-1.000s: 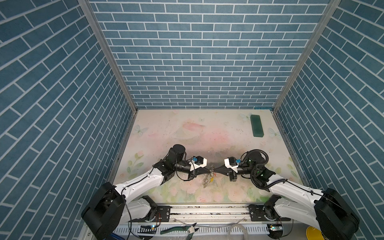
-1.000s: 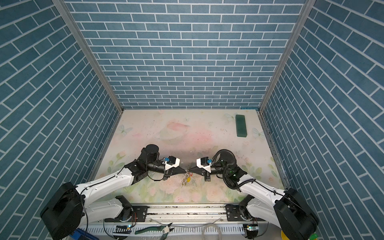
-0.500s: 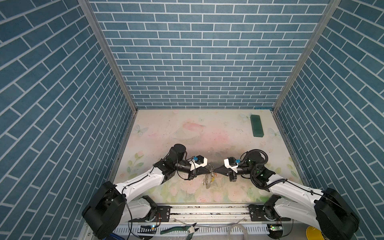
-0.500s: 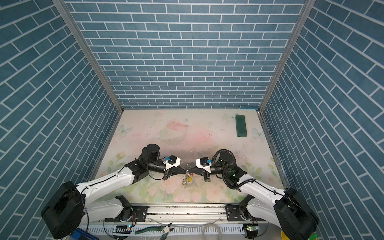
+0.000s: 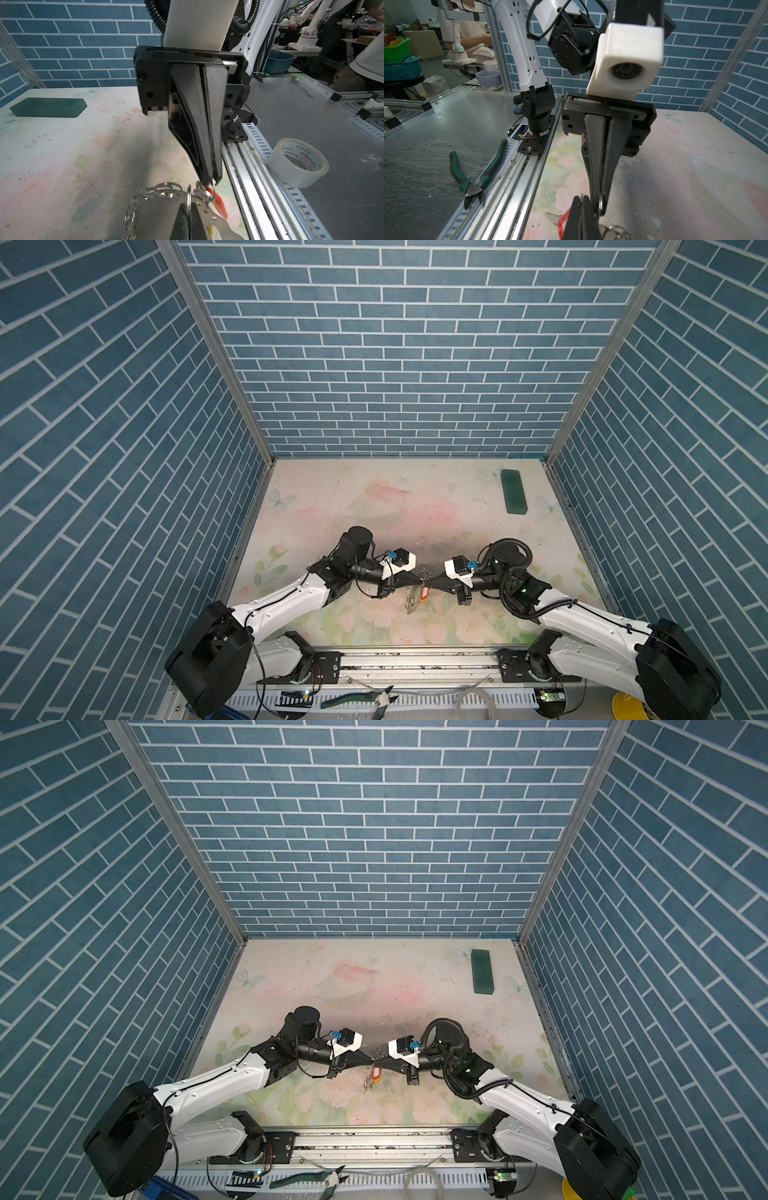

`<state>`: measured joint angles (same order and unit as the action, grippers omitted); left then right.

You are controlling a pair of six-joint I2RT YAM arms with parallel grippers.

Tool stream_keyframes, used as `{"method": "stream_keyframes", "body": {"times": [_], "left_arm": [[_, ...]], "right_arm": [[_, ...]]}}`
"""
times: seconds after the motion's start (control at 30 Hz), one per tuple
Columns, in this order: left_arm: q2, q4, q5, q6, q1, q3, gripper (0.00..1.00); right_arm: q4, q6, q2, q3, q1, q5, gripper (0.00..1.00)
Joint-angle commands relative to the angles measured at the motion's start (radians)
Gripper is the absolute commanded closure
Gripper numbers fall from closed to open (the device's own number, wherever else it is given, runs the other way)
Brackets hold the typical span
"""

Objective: Put the keys on the keyring

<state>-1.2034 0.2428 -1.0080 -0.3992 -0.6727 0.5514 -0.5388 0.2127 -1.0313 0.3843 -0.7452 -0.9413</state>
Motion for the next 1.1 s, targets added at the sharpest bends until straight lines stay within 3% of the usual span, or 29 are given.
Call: {"method": "stream_keyframes", "body": {"times": [0.0,0.27,1.07], "left_arm": [[0.019,-0.002,-0.01,-0.04,-0.001,-0.014,1.0],[0.026,-0.029,-0.017,-0.067,-0.002,-0.011,1.0],[0.002,-0.046,-0.023,-0.046,-0.002,0.012,1.0]], "right_arm": [[0.047,0.075,0.057,0.023,0.011,0.035,1.0],[0.092,0.12,0.074,0.032,0.015,0.075,1.0],[0.056,0.096,0.033,0.056,0.003,0.004,1.0]]}}
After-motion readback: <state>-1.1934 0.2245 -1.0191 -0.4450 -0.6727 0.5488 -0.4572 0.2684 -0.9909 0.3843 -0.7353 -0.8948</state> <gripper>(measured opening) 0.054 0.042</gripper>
